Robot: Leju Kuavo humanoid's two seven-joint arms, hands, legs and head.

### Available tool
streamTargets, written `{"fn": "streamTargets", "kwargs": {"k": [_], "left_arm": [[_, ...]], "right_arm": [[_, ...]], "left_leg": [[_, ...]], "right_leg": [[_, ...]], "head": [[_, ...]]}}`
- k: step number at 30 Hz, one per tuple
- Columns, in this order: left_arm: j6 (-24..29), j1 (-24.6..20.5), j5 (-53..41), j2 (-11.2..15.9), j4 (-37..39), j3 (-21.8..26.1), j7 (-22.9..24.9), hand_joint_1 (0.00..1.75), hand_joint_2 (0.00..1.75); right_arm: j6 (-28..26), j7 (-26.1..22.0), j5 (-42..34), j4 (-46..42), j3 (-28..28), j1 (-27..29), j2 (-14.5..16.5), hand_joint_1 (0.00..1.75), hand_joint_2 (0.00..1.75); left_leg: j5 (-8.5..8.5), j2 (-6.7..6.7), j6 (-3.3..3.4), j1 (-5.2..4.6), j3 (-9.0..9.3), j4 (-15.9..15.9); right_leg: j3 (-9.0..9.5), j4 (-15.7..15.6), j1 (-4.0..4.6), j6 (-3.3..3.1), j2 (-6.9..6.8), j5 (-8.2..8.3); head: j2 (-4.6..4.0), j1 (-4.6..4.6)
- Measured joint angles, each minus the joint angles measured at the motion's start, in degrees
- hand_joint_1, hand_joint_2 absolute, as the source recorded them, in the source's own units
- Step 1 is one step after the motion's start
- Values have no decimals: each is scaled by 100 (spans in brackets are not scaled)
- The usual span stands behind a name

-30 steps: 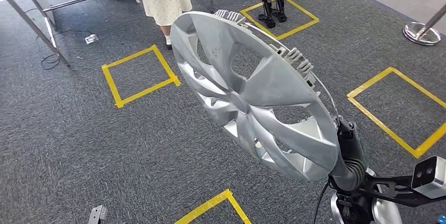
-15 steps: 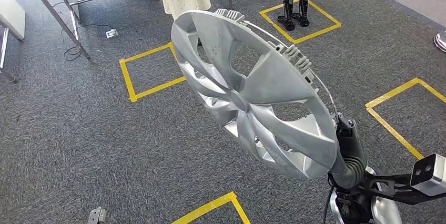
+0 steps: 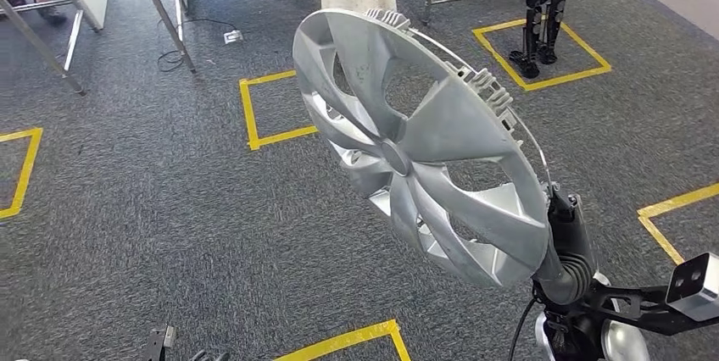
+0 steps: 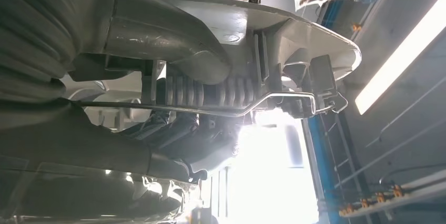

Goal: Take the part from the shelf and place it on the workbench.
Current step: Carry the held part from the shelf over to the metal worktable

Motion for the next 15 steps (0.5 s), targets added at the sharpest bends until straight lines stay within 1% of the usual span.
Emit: {"fn": "streamTargets", "kwargs": {"k": [1, 2, 3, 4, 5, 6, 7, 8, 9, 10, 11, 12, 13, 14, 15], "left_arm": [[-2, -6, -3, -4, 0, -1, 5, 0, 175], [-3, -9, -3, -8, 1, -2, 10, 0, 175], [-4, -9, -3, -10, 2, -2, 16, 0, 175], [-4, -3, -3, -12, 5, -3, 22, 0, 175], [-4, 5, -2, -14, 10, -5, 26, 0, 175], [-4, 10, -2, -16, 15, -8, 28, 0, 175], [-4, 10, 0, -18, 18, -11, 30, 0, 175], [-3, 6, 3, -21, 20, -13, 31, 0, 175], [-3, 1, 8, -27, 21, -15, 31, 0, 175], [-3, -2, 13, -35, 22, -16, 32, 0, 175], [-3, -1, 20, -45, 24, -17, 33, 0, 175], [-3, 2, 28, -55, 27, -17, 34, 0, 175], [-3, 4, 35, -62, 30, -17, 35, 0, 175], [-3, 6, 43, -65, 33, -17, 35, 0, 175], [-3, 6, 47, -65, 34, -15, 35, 0, 175]], "right_arm": [[7, 1, -1, 1, 1, -5, 1, 175, 175], [18, 1, -4, 3, 2, -12, 2, 175, 175], [30, 0, -8, 5, 3, -21, 4, 175, 175], [42, 0, -12, 7, 5, -33, 7, 175, 175], [52, 0, -14, 9, 5, -49, 8, 175, 175], [60, 0, -15, 10, 4, -63, 10, 175, 175], [69, -1, -16, 10, 3, -75, 14, 175, 175], [76, -1, -18, 10, 3, -81, 17, 175, 175], [85, -1, -20, 11, 3, -81, 21, 175, 175], [93, -1, -22, 14, 3, -81, 24, 175, 175], [104, 1, -23, 17, 3, -81, 25, 175, 175], [119, 3, -23, 20, 4, -81, 25, 175, 175], [132, 6, -24, 22, 4, -83, 25, 175, 175], [145, 13, -25, 24, 5, -85, 26, 175, 175], [155, 22, -27, 23, 5, -90, 26, 175, 175]], "left_leg": [[-27, -61, -37, -6, -16, 42], [-48, -108, -70, -11, -40, 76], [-60, -145, -97, -13, -63, 96], [-65, -176, -118, -8, -78, 103], [-74, -162, -138, 5, -86, 111], [-109, -77, -165, 7, -102, 160], [-194, 47, -196, 8, -159, 301], [-333, 194, -228, 11, -276, 559], [-502, 311, -255, 16, -449, 914], [-660, 365, -275, 33, -655, 1307], [-748, 390, -285, 45, -826, 1611], [-727, 402, -286, 53, -909, 1727], [-602, 417, -276, 55, -878, 1617], [-398, 453, -249, 49, -729, 1289], [-205, 544, -204, 29, -525, 869]], "right_leg": [[147, -328, -17, 2, 54, 131], [234, -519, -19, -25, 93, 200], [262, -577, -7, -74, 98, 216], [269, -582, 6, -121, 57, 225], [278, -586, 6, -154, 25, 229], [293, -593, -1, -187, -9, 227], [310, -600, -12, -218, -46, 221], [329, -606, -19, -246, -85, 209], [345, -605, -10, -271, -128, 192], [357, -605, 0, -290, -175, 177], [369, -605, 10, -305, -225, 164], [384, -604, 19, -314, -275, 148], [403, -604, 27, -317, -324, 131], [429, -605, 36, -315, -371, 111], [456, -608, 43, -307, -414, 90]], "head": [[0, -2], [0, -4], [0, -6], [0, -7], [0, -7], [0, -13], [0, -16], [0, -22], [0, -27], [0, -26], [0, -27], [0, -27], [0, -27], [0, -27], [0, -27]]}}
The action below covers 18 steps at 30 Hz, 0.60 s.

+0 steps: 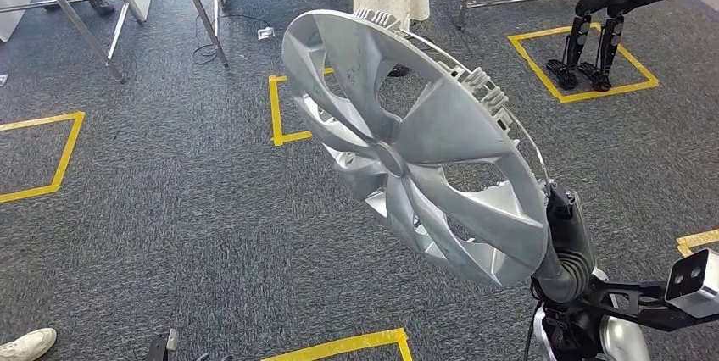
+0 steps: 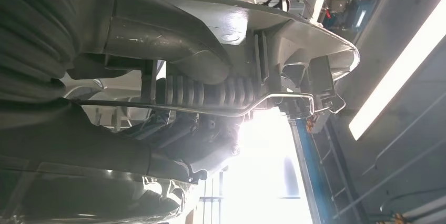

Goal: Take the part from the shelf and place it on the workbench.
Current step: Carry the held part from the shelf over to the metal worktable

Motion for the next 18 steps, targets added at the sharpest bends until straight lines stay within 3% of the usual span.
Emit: {"fn": "streamTargets", "kwargs": {"k": [2, 3, 5, 7, 8, 10, 12, 13, 15, 16, 18], "left_arm": [[0, -3, 6, 3, 1, 4, -2, 0, 175], [0, -1, 8, 3, 2, 6, -3, 0, 175], [2, 16, 11, 2, 4, 9, -7, 0, 175], [2, 38, 11, -8, 5, 11, -11, 0, 175], [0, 40, 11, -14, 6, 13, -13, 0, 175], [-2, 38, 11, -34, 7, 13, -15, 0, 175], [-4, 48, 11, -52, 8, 12, -15, 0, 175], [-7, 56, 11, -60, 8, 13, -15, 0, 175], [-13, 71, 11, -73, 9, 14, -17, 0, 175], [-16, 76, 11, -76, 10, 16, -20, 0, 175], [-26, 97, 10, -79, 11, 26, -28, 0, 175]], "right_arm": [[8, 25, -9, 0, 0, -13, 3, 175, 175], [9, 38, -13, 0, 2, -18, 7, 175, 175], [9, 59, -19, -3, 5, -25, 15, 175, 175], [9, 67, -21, -6, 9, -36, 17, 175, 175], [9, 69, -23, -7, 9, -40, 16, 175, 175], [9, 72, -25, -5, 9, -32, 13, 175, 175], [9, 79, -27, -4, 10, -17, 12, 175, 175], [9, 83, -31, -4, 11, -15, 11, 175, 175], [9, 95, -49, -4, 11, -16, 7, 175, 175], [9, 98, -64, -4, 11, -17, 5, 175, 175], [9, 104, -115, -4, 14, -17, 4, 175, 175]], "left_leg": [[187, 204, 98, -77, 302, -601], [182, 258, 135, -115, 346, -703], [180, 171, 184, -143, 363, -754], [226, 53, 233, -116, 458, -876], [250, -9, 257, -92, 510, -934], [264, -135, 286, -69, 535, -968], [257, -271, 288, -68, 538, -965], [251, -333, 281, -66, 543, -961], [222, -440, 244, -54, 555, -931], [194, -482, 211, -60, 547, -892], [145, -527, 156, -78, 519, -830]], "right_leg": [[32, -3, 36, 34, -81, -34], [39, -10, 44, 57, -125, -46], [66, -43, 53, 116, -221, -64], [56, 53, 54, 148, -129, -142], [-36, 264, 51, 140, -5, -238], [-426, 1002, 36, 103, 233, -505], [-770, 1538, 29, 135, 290, -619], [-798, 1501, 22, 186, 294, -542], [-530, 793, -2, 311, 304, -172], [-365, 401, -5, 334, 317, -3], [-186, -18, -4, 275, 340, 163]], "head": [[0, 2], [0, 3], [0, -1], [0, 7], [0, 13], [0, 17], [0, 17], [0, 18], [0, 20], [0, 20], [0, 16]]}}
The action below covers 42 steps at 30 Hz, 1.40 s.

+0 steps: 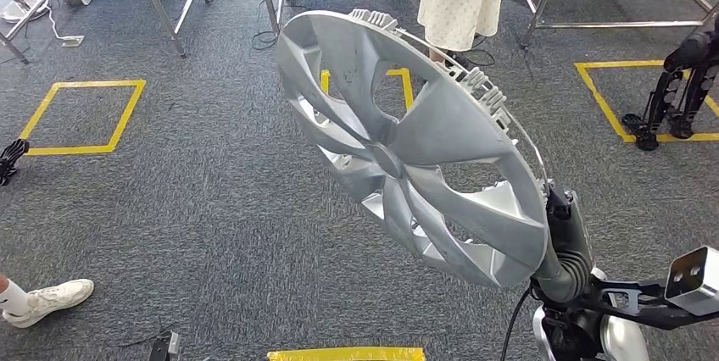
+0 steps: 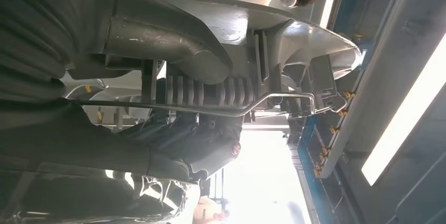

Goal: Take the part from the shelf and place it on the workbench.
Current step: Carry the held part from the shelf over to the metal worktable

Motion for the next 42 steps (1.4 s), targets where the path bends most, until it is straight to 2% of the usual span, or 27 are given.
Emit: {"fn": "streamTargets", "kwargs": {"k": [2, 4, 6, 8, 9, 10, 11, 13, 15, 18, 20, 21, 23, 24, 25, 26, 28, 29, 30, 33, 35, 36, 38, 39, 40, 41, 42], "left_arm": [[-15, 37, -1, 2, 3, 16, -11, 0, 175], [-31, 67, -1, 8, 7, 27, -26, 0, 175], [-41, 73, -1, 17, 9, 33, -39, 0, 175], [-51, 77, -1, 19, 9, 36, -45, 0, 175], [-56, 82, -1, 17, 10, 37, -46, 0, 175], [-61, 86, 0, 16, 12, 37, -46, 0, 175], [-66, 88, 1, 17, 14, 39, -46, 0, 175], [-72, 86, 2, 24, 17, 49, -46, 0, 175], [-76, 79, 1, 31, 18, 60, -48, 0, 175], [-74, 82, 1, 33, 21, 66, -50, 0, 175], [-77, 79, 2, 29, 21, 67, -54, 0, 175], [-79, 74, 2, 25, 20, 67, -56, 0, 175], [-81, 67, 2, 20, 21, 67, -60, 0, 175], [-81, 67, 2, 19, 21, 67, -60, 0, 175], [-81, 67, 2, 18, 22, 67, -60, 0, 175], [-81, 66, 2, 18, 22, 67, -60, 0, 175], [-82, 63, 1, 16, 22, 67, -60, 0, 175], [-82, 62, 1, 15, 22, 67, -60, 0, 175], [-83, 62, -1, 15, 22, 67, -60, 0, 175], [-84, 65, -7, 23, 23, 67, -54, 0, 175], [-84, 62, -14, 30, 24, 67, -48, 0, 175], [-84, 58, -18, 36, 24, 68, -45, 0, 175], [-84, 54, -28, 37, 24, 68, -39, 0, 175], [-85, 56, -33, 36, 25, 67, -33, 0, 175], [-86, 56, -43, 33, 25, 66, -26, 0, 175], [-87, 56, -51, 31, 26, 66, -20, 0, 175], [-87, 54, -56, 32, 26, 66, -16, 0, 175]], "right_arm": [[0, 10, -55, -1, 3, 0, 3, 175, 175], [-1, 30, -84, -1, 3, -1, 8, 175, 175], [-2, 50, -100, -1, 2, -1, 14, 175, 175], [-2, 62, -116, -1, 2, 2, 18, 175, 175], [-2, 67, -120, -1, 3, 2, 19, 175, 175], [-2, 70, -122, -1, 4, 3, 21, 175, 175], [-2, 73, -122, -1, 5, 3, 22, 175, 175], [-2, 78, -122, -2, 5, 2, 26, 175, 175], [-2, 81, -126, -3, 4, 5, 28, 175, 175], [-2, 89, -128, -7, 3, 21, 31, 175, 175], [-2, 95, -129, -14, -3, 28, 29, 175, 175], [-2, 98, -129, -16, -6, 33, 26, 175, 175], [-2, 103, -130, -16, -8, 47, 21, 175, 175], [-2, 105, -130, -15, -8, 55, 18, 175, 175], [-2, 107, -129, -14, -7, 60, 14, 175, 175], [-4, 109, -129, -13, -7, 62, 10, 175, 175], [-8, 113, -128, -11, -7, 58, -1, 175, 175], [-10, 113, -128, -11, -7, 57, -4, 175, 175], [-11, 113, -128, -11, -5, 56, -8, 175, 175], [-13, 111, -125, -11, -1, 56, -11, 175, 175], [-16, 111, -118, -13, -2, 54, -11, 175, 175], [-19, 111, -115, -13, -2, 53, -9, 175, 175], [-22, 111, -108, -14, -1, 54, -6, 175, 175], [-25, 113, -100, -14, -1, 55, -5, 175, 175], [-28, 114, -93, -14, -1, 56, -4, 175, 175], [-31, 116, -85, -14, -1, 56, -2, 175, 175], [-32, 117, -81, -15, -1, 56, 2, 175, 175]], "left_leg": [[-24, -7, -28, 3, -14, 19], [-111, 101, -81, 20, -49, 130], [-391, 280, -156, 43, -276, 627], [-705, 370, -201, 76, -671, 1391], [-746, 384, -207, 86, -806, 1620], [-679, 391, -204, 92, -842, 1647], [-513, 395, -186, 93, -757, 1435], [-127, 414, -114, 76, -368, 636], [17, 438, -49, 37, -118, 129], [12, 430, 13, 9, -76, 23], [56, 416, 70, 32, -13, -75], [73, 409, 92, 45, 16, -113], [70, 392, 112, 34, 22, -120], [66, 380, 114, 30, 22, -118], [62, 366, 113, 29, 24, -115], [57, 347, 106, 30, 30, -110], [32, 310, 72, 30, 34, -77], [11, 295, 44, 18, 28, -48], [-7, 286, 17, 7, 20, -23], [-34, 282, -44, 7, 4, 6], [-159, 311, -106, 31, -67, 173], [-296, 330, -144, 46, -173, 408], [-626, 356, -207, 79, -525, 1142], [-721, 362, -225, 90, -692, 1459], [-714, 367, -231, 98, -781, 1602], [-600, 373, -225, 101, -759, 1518], [-404, 380, -202, 99, -624, 1216]], "right_leg": [[11, -24, 0, -105, 2, 16], [33, -33, -22, -171, -2, 18], [57, -40, -31, -217, -14, 5], [66, -39, -21, -239, -31, -11], [72, -39, -17, -245, -37, -17], [83, -38, -13, -252, -41, -24], [99, -38, -9, -255, -43, -35], [138, -40, 5, -253, -44, -58], [146, -41, 28, -220, -45, -76], [139, -50, 25, -130, -57, -93], [43, 152, 25, -114, -54, -198], [-98, 435, 24, -130, -48, -324], [-495, 1200, 27, -160, -38, -616], [-652, 1480, 26, -146, -37, -693], [-709, 1552, 25, -109, -36, -680], [-647, 1390, 21, -55, -36, -577], [-275, 589, 12, 30, -32, -251], [-102, 241, 12, 22, -28, -122], [10, 20, 19, -10, -23, -45], [63, -64, 35, -142, -19, 2], [84, -80, 4, -208, -21, 7], [97, -86, -13, -238, -22, 5], [106, -84, -5, -275, -23, -8], [109, -82, -1, -282, -23, -14], [115, -82, 4, -288, -23, -21], [127, -81, 8, -291, -22, -30], [146, -82, 12, -291, -21, -40]], "head": [[0, -3], [0, -8], [0, -15], [0, -17], [0, -19], [0, -19], [0, -20], [0, -17], [0, -16], [0, -18], [0, -10], [0, -7], [0, -5], [0, -6], [0, -5], [0, -4], [0, -3], [0, -5], [0, -7], [0, -10], [0, -14], [0, -16], [0, -18], [0, -18], [0, -18], [0, -18], [0, -19]]}}
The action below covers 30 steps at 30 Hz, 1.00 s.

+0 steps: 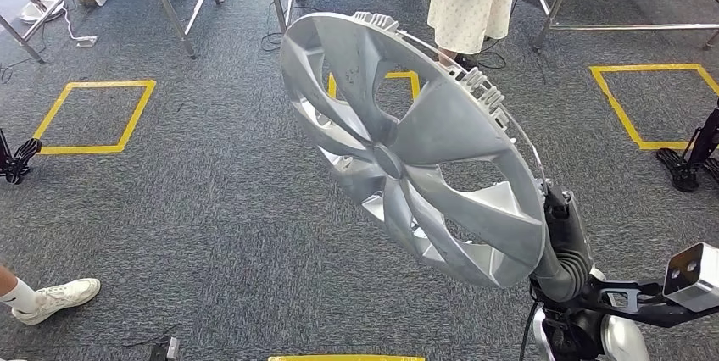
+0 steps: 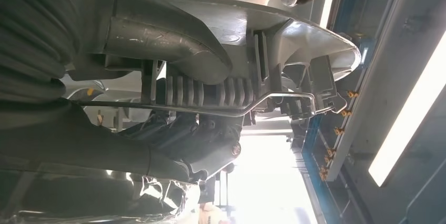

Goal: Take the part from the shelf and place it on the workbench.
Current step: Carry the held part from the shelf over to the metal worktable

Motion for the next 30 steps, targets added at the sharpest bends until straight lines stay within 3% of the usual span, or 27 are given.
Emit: {"fn": "streamTargets", "kwargs": {"k": [1, 3, 6, 8, 9, 11, 13, 14, 15, 17, 19, 23, 25, 27, 28, 29, 30], "left_arm": [[-1, -5, -4, 2, 0, 0, 2, 0, 175], [-1, -22, -5, 7, 0, -1, 4, 0, 175], [0, -35, -8, 10, 1, 0, 8, 0, 175], [1, -34, -10, 3, 2, 0, 11, 0, 175], [-1, -40, -11, -2, 2, 0, 12, 0, 175], [-1, -57, -14, -11, 2, -1, 14, 0, 175], [-1, -62, -15, -17, 3, -1, 18, 0, 175], [-1, -62, -17, -22, 3, -1, 21, 0, 175], [-1, -62, -19, -30, 4, -1, 24, 0, 175], [-1, -67, -21, -44, 4, -1, 27, 0, 175], [0, -74, -22, -47, 4, -1, 33, 0, 175], [-1, -89, -31, -50, 4, -3, 39, 0, 175], [0, -96, -36, -48, 4, -3, 40, 0, 175], [0, -94, -40, -49, 6, -4, 50, 0, 175], [0, -91, -43, -52, 7, -6, 57, 0, 175], [-1, -89, -49, -55, 9, -8, 63, 0, 175], [-1, -89, -55, -56, 10, -9, 67, 0, 175]], "right_arm": [[-1, 1, 1, -4, 0, -1, 3, 175, 175], [-1, 1, 1, -17, 0, -10, 9, 175, 175], [-1, 1, 1, -29, 1, -21, 13, 175, 175], [2, 0, 2, -42, -4, -22, 8, 175, 175], [4, -2, 2, -48, -9, -22, 4, 175, 175], [7, -5, 7, -51, -16, -13, -3, 175, 175], [8, -7, 16, -51, -19, 6, -6, 175, 175], [7, -8, 23, -51, -20, 12, -7, 175, 175], [6, -8, 32, -51, -24, 14, -8, 175, 175], [4, -9, 49, -51, -36, 13, -12, 175, 175], [3, -12, 56, -55, -45, 15, -15, 175, 175], [3, -18, 62, -66, -61, 21, -18, 175, 175], [3, -29, 66, -68, -69, 24, -19, 175, 175], [3, -46, 66, -68, -72, 38, -18, 175, 175], [3, -53, 68, -68, -73, 53, -18, 175, 175], [3, -55, 70, -68, -73, 70, -18, 175, 175], [3, -56, 74, -68, -76, 85, -18, 175, 175]], "left_leg": [[200, 11, 39, -8, 198, -416], [385, 36, 119, -48, 511, -1044], [350, 44, 197, -102, 606, -1224], [376, 41, 247, -84, 705, -1320], [392, 40, 271, -69, 759, -1370], [389, 35, 306, -58, 798, -1402], [359, 20, 315, -60, 817, -1400], [337, 9, 309, -59, 838, -1397], [310, -6, 294, -55, 870, -1392], [227, -31, 239, -63, 925, -1349], [142, -46, 178, -87, 939, -1294], [-1, -40, 75, -50, 923, -1191], [-232, -23, 7, -27, 672, -681], [-499, -9, -42, -7, 202, 120], [-526, -3, -46, -1, 8, 389], [-432, 4, -34, 0, -86, 444], [-224, 8, -3, -5, -66, 268]], "right_leg": [[21, -3, 2, 4, 1, -11], [39, -12, 19, 31, 0, -28], [40, -36, 28, 120, -9, -45], [4, 65, 24, 159, -12, -100], [-99, 267, 24, 152, -10, -182], [-516, 998, 17, 111, -3, -433], [-909, 1590, 10, 133, -2, -557], [-950, 1576, 1, 184, -2, -483], [-869, 1332, -11, 249, -3, -326], [-504, 518, -31, 345, -2, 44], [-280, 62, -31, 292, 5, 200], [-207, 17, -32, 93, 19, 136], [-136, 9, -44, 18, 21, 83], [-72, 10, -28, -31, 20, 22], [-33, 11, -16, -39, 22, -13], [15, 11, -3, -36, 25, -51], [77, 10, 11, -32, 28, -94]], "head": [[0, 1], [0, 2], [0, 2], [0, 8], [0, 11], [0, 13], [0, 10], [0, 11], [0, 11], [0, 14], [0, 13], [0, 11], [0, 7], [0, 5], [0, 4], [0, 4], [0, 4]]}}
